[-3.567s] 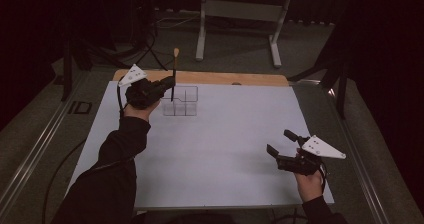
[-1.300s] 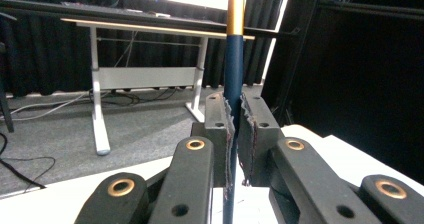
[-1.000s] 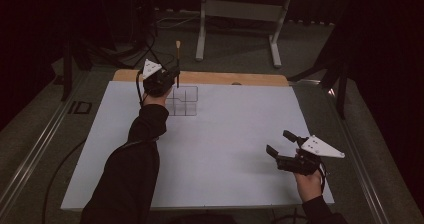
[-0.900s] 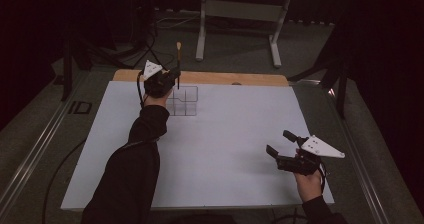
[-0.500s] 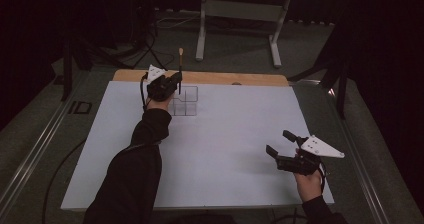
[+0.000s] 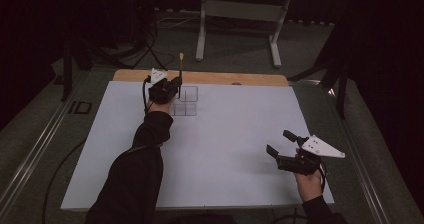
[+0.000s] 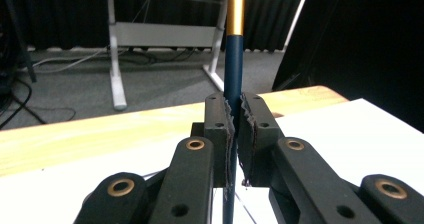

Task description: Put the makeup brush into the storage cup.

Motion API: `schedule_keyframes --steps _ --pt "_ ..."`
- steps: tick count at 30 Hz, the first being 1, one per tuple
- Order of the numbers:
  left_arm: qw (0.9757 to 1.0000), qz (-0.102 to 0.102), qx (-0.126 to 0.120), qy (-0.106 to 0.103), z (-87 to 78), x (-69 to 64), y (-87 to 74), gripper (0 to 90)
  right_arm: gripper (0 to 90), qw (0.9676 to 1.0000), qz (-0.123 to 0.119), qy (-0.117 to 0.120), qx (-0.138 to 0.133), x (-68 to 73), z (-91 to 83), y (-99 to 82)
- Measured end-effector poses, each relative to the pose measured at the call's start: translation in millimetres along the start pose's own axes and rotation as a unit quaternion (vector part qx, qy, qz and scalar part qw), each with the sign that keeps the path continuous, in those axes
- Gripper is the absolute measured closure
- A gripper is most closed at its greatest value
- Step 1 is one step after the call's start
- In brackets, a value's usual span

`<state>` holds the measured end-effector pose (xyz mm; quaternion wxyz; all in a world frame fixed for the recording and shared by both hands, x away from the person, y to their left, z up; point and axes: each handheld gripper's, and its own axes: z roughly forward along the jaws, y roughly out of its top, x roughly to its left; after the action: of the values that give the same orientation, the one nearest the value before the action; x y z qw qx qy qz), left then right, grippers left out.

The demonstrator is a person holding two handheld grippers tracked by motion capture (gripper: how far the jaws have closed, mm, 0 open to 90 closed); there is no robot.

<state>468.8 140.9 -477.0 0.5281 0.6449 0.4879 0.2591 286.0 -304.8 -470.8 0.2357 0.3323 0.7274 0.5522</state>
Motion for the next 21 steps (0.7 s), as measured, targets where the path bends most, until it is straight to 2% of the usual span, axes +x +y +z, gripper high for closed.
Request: schedule_keyframes --steps 9,13,14,16,17,19,20,21 --pt "0.9993 -0.004 0.03 0.021 3.7 -2.5 -3.8 83.2 14.4 1.0 0.0 0.0 0.0 0.3 -0.1 0.1" --pt "0.9985 -0.014 0.045 0.029 4.7 -1.2 -3.2 83.2 14.4 1.0 -0.001 -0.001 0.0 0.4 -0.2 0.2" --pt "0.9978 -0.025 0.054 0.031 3.9 -1.4 -0.1 82.9 14.4 1.0 -0.001 0.0 -0.001 0.3 -0.3 0.3" --pt "0.9976 -0.03 0.058 0.023 3.8 -1.4 2.7 81.4 14.4 1.0 -0.001 -0.001 0.0 0.2 -0.3 0.3" --pt "0.9958 -0.036 0.077 0.034 5.2 -2.2 6.3 47.0 14.4 1.0 0.0 -0.001 0.0 0.0 -0.3 0.2" --pt "0.992 -0.065 0.102 0.035 7.7 -1.2 12.8 22.8 14.4 1.0 -0.001 -0.002 0.0 0.1 -0.4 0.3" --pt "0.9899 -0.071 0.115 0.042 8.8 -1.0 15.6 22.8 14.4 1.0 -0.001 -0.002 0.0 0.1 -0.4 0.3" --pt "0.9893 -0.076 0.119 0.036 9.0 -0.5 17.9 13.2 14.4 1.0 -0.002 -0.003 -0.001 0.1 -0.4 0.4"
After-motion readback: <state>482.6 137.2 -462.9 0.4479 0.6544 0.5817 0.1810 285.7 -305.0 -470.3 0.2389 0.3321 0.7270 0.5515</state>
